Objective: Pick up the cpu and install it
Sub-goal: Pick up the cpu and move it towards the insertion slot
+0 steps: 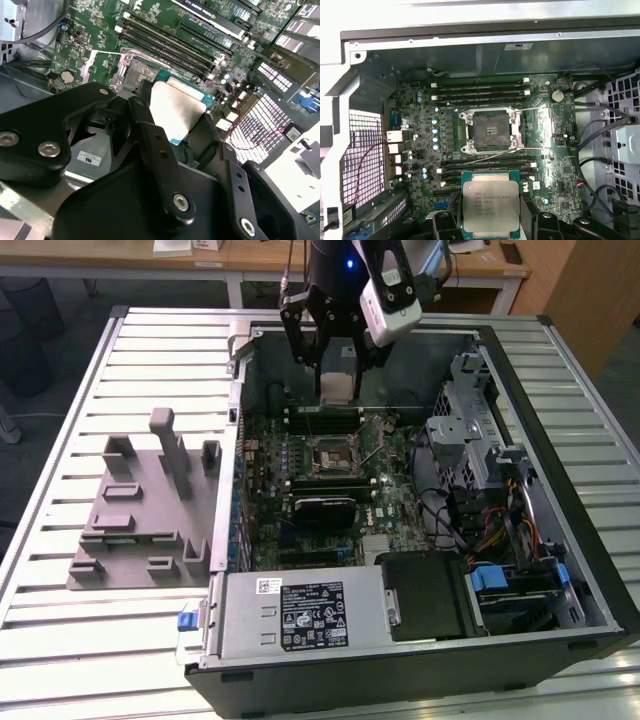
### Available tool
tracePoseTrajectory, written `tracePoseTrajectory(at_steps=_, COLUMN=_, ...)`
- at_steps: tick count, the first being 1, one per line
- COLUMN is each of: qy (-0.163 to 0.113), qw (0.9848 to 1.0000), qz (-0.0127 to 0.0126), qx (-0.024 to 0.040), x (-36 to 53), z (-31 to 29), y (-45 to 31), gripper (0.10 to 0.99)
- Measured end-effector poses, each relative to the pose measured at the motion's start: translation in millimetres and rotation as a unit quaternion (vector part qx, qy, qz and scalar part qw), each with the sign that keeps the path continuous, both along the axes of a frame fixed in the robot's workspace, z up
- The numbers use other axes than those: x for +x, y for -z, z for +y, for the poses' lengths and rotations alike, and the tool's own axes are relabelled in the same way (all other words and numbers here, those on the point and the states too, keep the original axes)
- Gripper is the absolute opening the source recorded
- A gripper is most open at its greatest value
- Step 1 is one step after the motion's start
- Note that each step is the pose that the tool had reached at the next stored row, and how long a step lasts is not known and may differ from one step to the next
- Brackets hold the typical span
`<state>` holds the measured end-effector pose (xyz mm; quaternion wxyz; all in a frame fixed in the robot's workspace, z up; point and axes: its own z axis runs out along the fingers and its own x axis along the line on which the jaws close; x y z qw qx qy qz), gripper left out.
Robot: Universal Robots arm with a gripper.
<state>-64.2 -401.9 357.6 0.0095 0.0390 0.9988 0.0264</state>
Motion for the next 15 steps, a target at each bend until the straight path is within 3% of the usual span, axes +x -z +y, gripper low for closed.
tracePoseTrajectory(at_steps=15, qy=0.0, qw=1.0, qz=0.0, qx=0.0, x=0.6, z=7.4, y=15.5, gripper=0.545)
